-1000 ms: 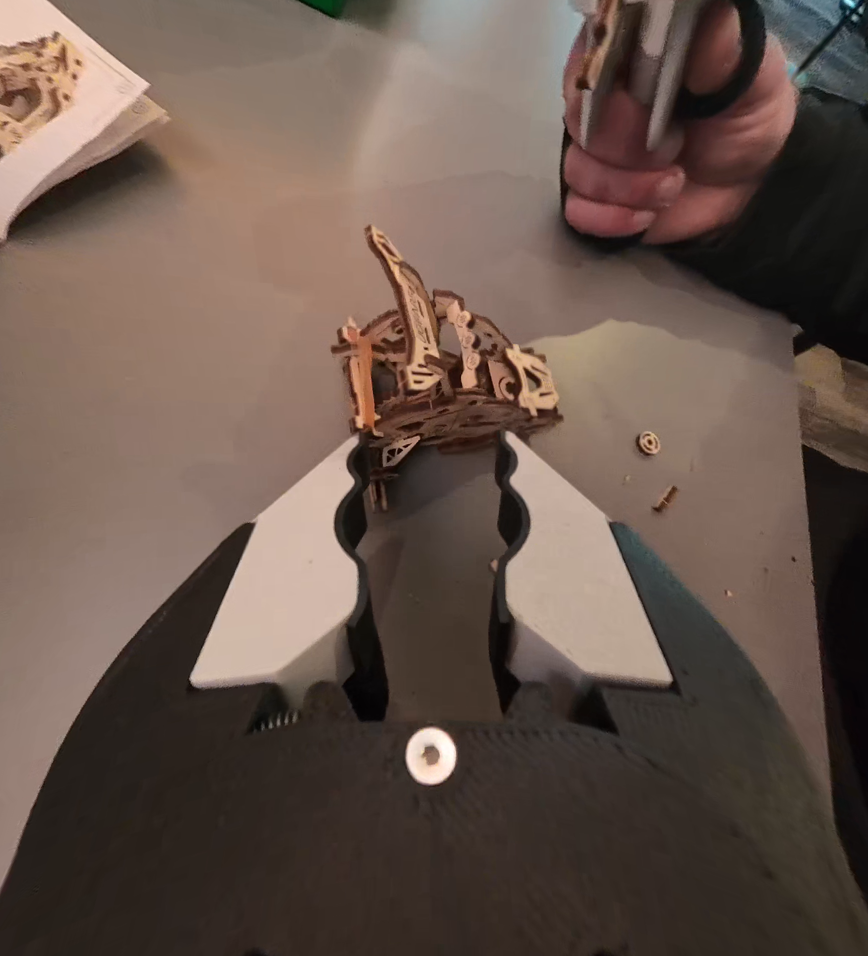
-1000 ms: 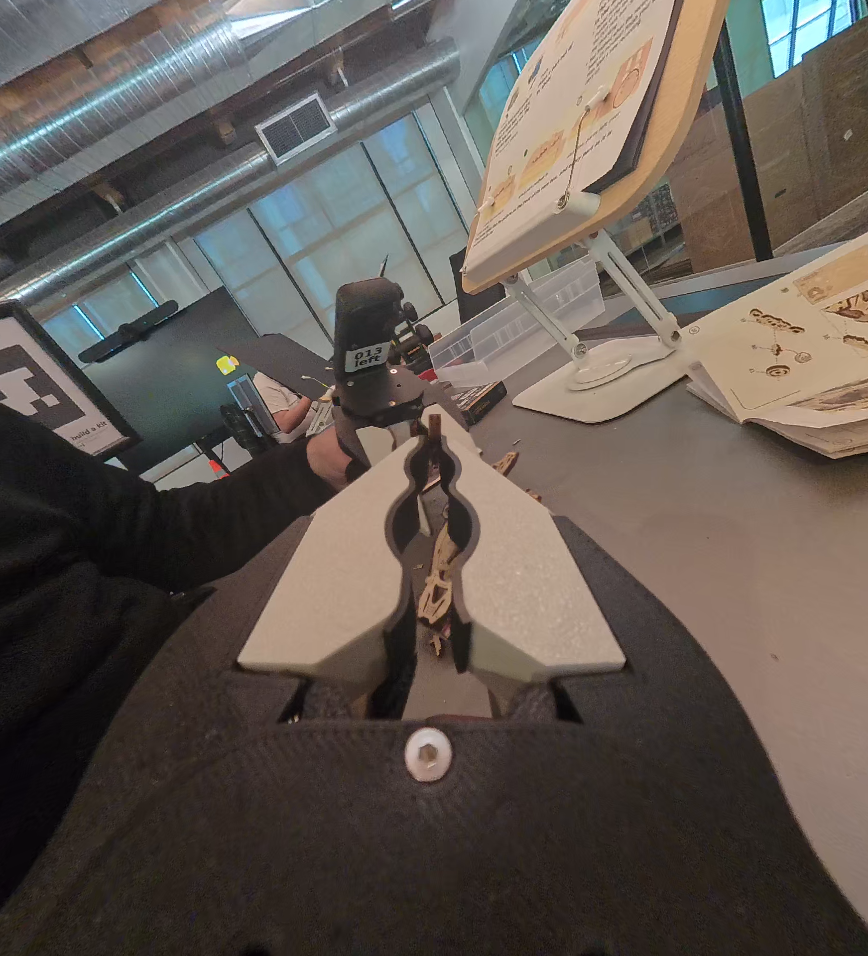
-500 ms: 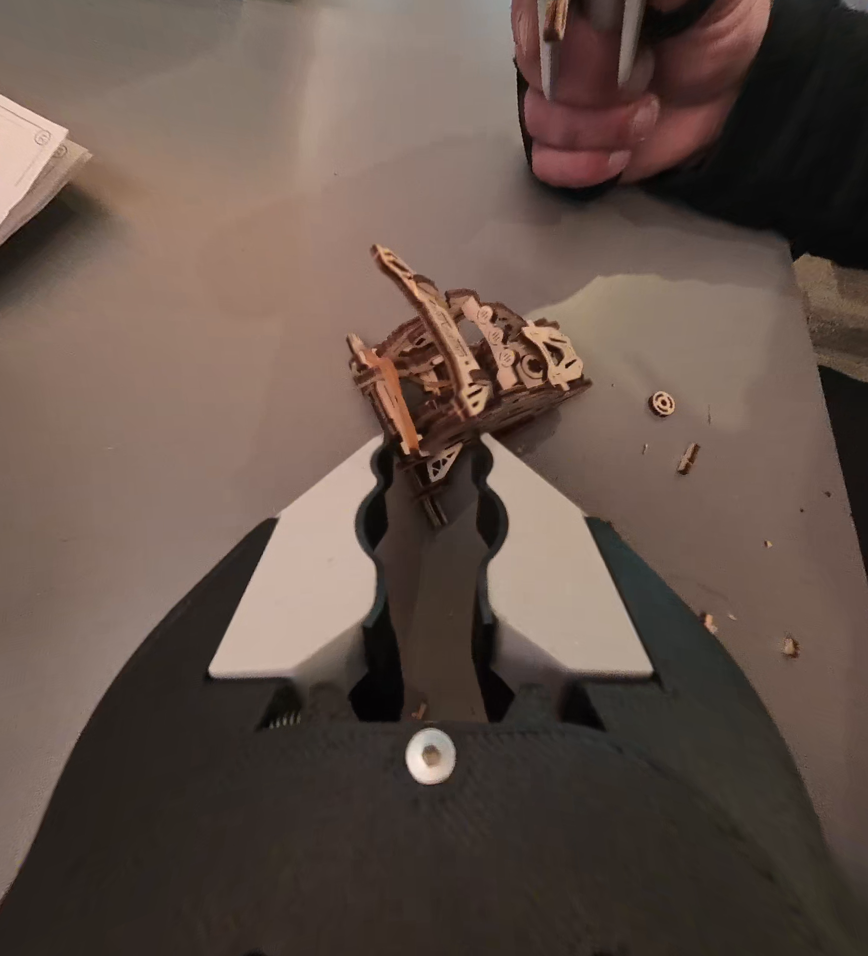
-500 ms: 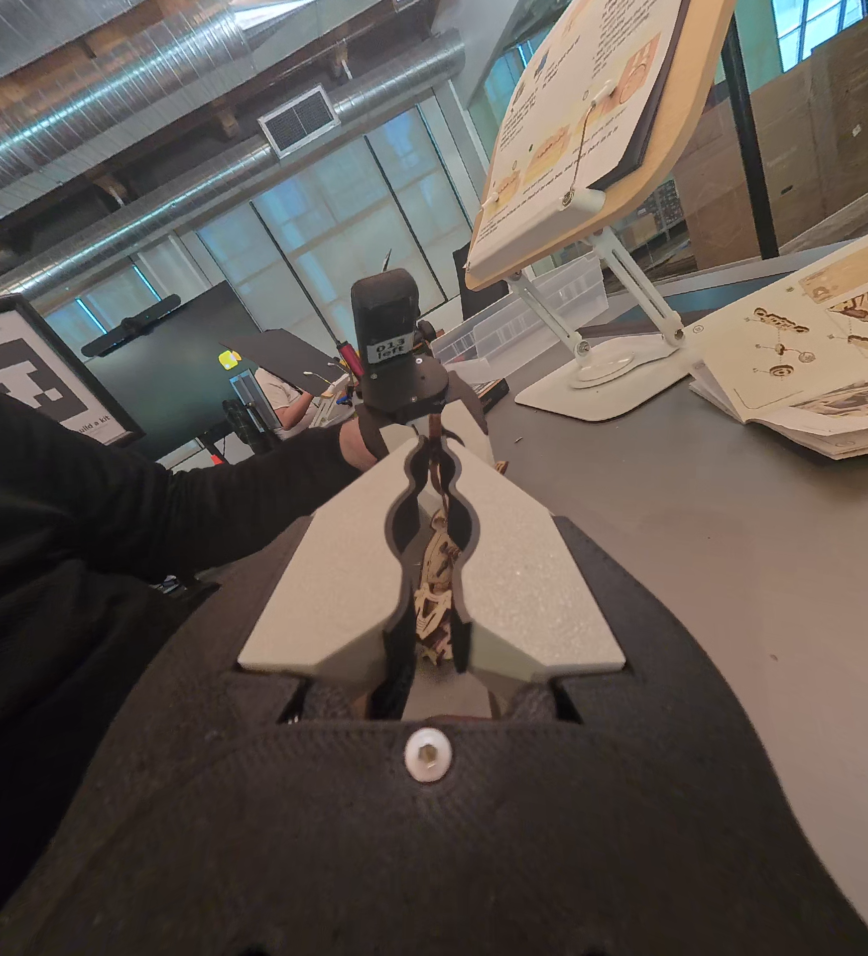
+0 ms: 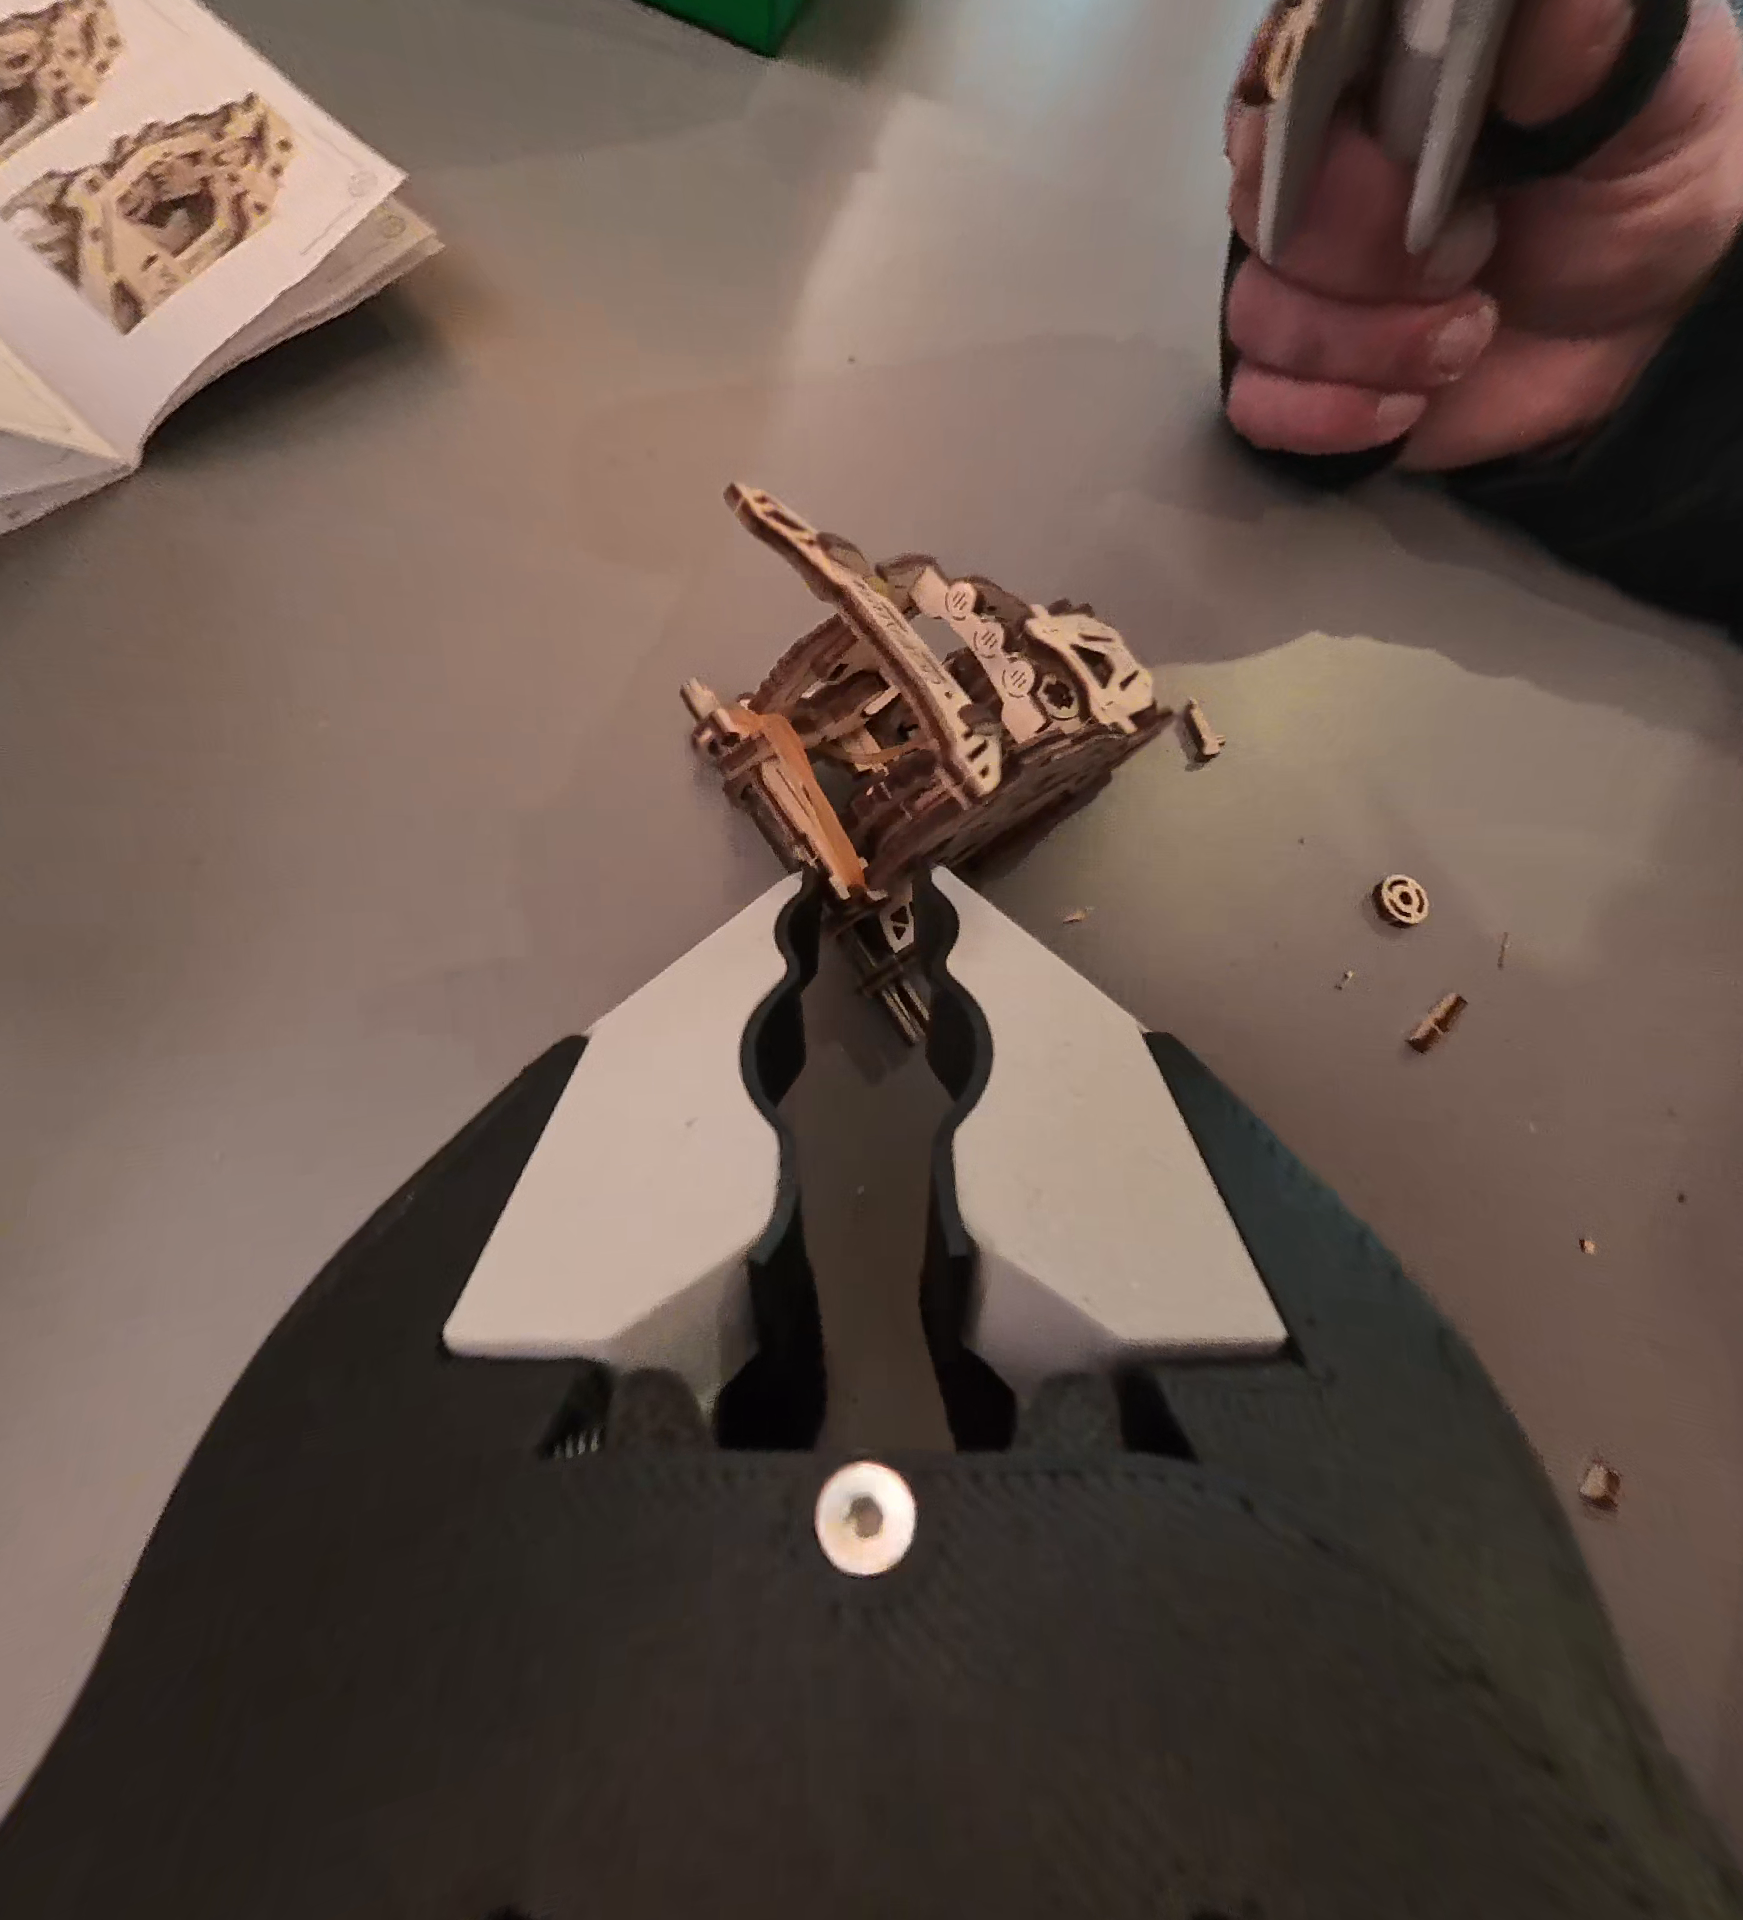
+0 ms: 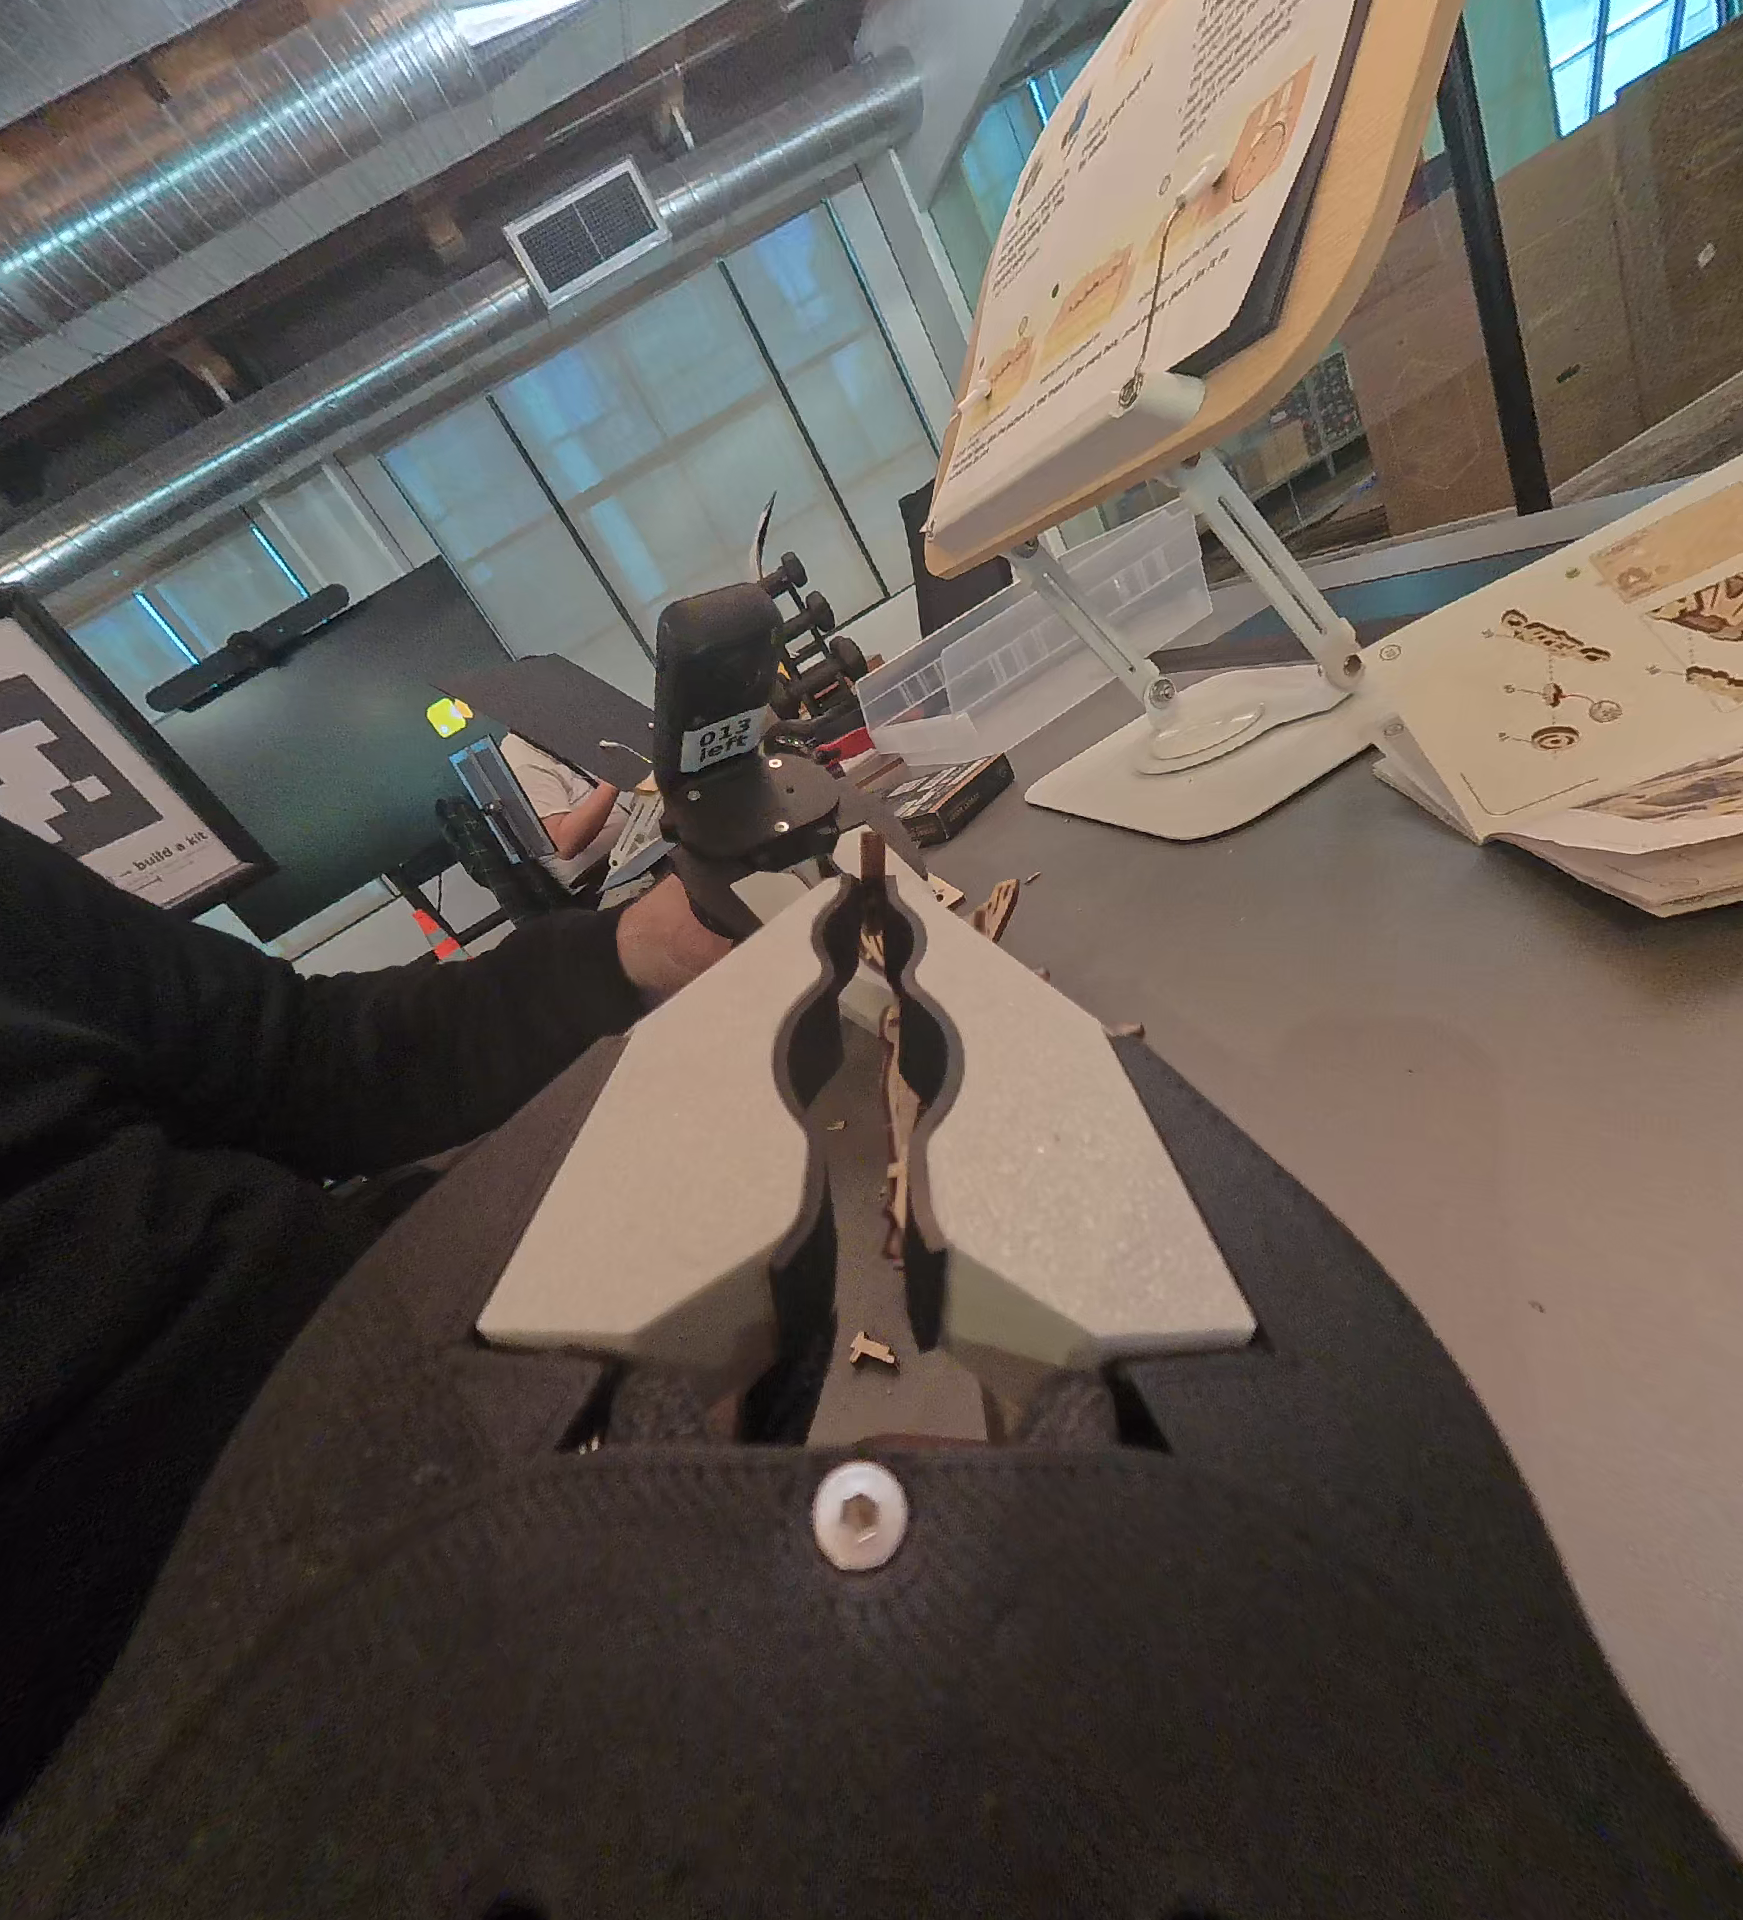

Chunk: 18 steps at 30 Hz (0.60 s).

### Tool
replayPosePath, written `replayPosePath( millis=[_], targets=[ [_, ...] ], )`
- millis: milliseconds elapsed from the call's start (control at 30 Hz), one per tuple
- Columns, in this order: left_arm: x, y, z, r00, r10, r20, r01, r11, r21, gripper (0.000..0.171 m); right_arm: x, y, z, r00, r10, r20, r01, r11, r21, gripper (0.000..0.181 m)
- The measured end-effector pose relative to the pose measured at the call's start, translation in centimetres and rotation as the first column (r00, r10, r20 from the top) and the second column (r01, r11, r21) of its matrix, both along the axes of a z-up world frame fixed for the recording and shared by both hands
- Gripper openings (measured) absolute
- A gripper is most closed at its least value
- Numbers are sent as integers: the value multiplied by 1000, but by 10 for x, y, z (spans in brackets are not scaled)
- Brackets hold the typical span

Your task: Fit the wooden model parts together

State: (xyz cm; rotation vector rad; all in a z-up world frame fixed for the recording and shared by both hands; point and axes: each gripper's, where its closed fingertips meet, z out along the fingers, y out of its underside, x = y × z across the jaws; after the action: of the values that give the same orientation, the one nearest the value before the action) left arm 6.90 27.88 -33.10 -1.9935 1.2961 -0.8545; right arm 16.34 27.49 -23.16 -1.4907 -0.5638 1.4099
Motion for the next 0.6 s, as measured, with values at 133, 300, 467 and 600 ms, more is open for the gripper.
replayPosePath(
  millis=[133, 300, 467, 600],
  targets=[
    [-7, 4, 0, 995, 96, 8, -96, 995, -9, 14, -1, 0, -1, 1000, 3, 3, -3, 1000, -1, 1],
    [-7, -3, 2, 992, 127, 24, -126, 992, -21, 14, 0, 0, -1, 1000, 0, 4, 0, 1000, -3, 0],
    [-7, -7, 5, 992, 119, 39, -119, 993, -16, 20, 1, 0, 0, 1000, -1, 1, 1, 1000, -4, 0],
    [-10, -9, 4, 993, 112, 39, -112, 994, -3, 21, 1, 0, 0, 1000, -1, -1, 1, 1000, -4, 0]
  ],
)
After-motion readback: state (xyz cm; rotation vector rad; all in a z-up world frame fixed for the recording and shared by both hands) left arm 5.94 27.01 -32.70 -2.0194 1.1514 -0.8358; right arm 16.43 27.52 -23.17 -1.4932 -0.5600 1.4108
